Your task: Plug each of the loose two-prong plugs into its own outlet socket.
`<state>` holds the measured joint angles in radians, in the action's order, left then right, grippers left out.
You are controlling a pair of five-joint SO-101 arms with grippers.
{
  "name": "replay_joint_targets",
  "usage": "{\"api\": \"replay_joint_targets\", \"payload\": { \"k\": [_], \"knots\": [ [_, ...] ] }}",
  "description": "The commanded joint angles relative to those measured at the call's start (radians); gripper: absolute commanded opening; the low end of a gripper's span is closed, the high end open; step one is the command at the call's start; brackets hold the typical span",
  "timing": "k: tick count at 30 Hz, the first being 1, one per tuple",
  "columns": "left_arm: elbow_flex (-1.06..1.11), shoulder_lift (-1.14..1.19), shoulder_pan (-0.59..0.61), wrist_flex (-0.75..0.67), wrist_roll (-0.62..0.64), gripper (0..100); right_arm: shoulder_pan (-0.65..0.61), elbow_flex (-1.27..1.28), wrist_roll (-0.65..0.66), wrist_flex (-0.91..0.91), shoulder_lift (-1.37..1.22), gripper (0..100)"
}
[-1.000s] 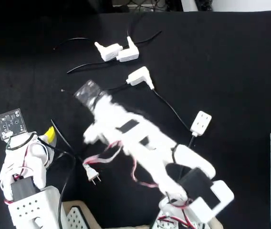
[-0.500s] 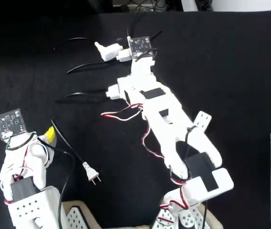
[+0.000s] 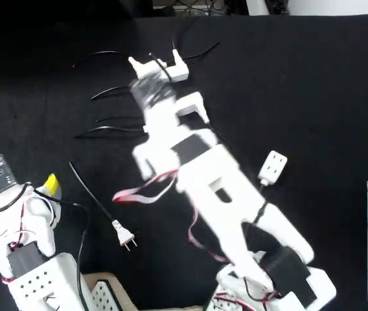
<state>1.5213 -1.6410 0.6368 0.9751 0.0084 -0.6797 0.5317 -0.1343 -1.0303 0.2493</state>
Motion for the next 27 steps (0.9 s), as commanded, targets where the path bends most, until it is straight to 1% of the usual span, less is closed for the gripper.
{"api": "replay_joint_targets", "payload": {
  "k": [1, 6, 13, 17, 22, 27],
  "knots": [
    [-0.061, -0.008, 0.051, 0.0, 0.026, 28, -0.143, 0.044, -0.009, -0.026, -0.002, 20.8],
    [-0.064, -0.008, 0.079, 0.0, 0.029, 28, -0.249, 0.054, -0.015, -0.023, -0.104, 20.8],
    [-0.062, -0.008, 0.074, 0.0, 0.029, 28, -0.344, 0.053, -0.015, 0.092, -0.275, 20.8],
    [-0.061, -0.008, 0.074, 0.0, 0.029, 28, -0.365, 0.053, -0.014, 0.13, -0.346, 20.8],
    [-0.061, -0.008, 0.073, 0.0, 0.029, 28, -0.362, 0.039, -0.017, 0.123, -0.375, 20.7],
    [-0.059, -0.008, 0.073, 0.0, 0.029, 28, -0.364, -0.021, -0.017, 0.051, -0.351, 13.2]
  ]
}}
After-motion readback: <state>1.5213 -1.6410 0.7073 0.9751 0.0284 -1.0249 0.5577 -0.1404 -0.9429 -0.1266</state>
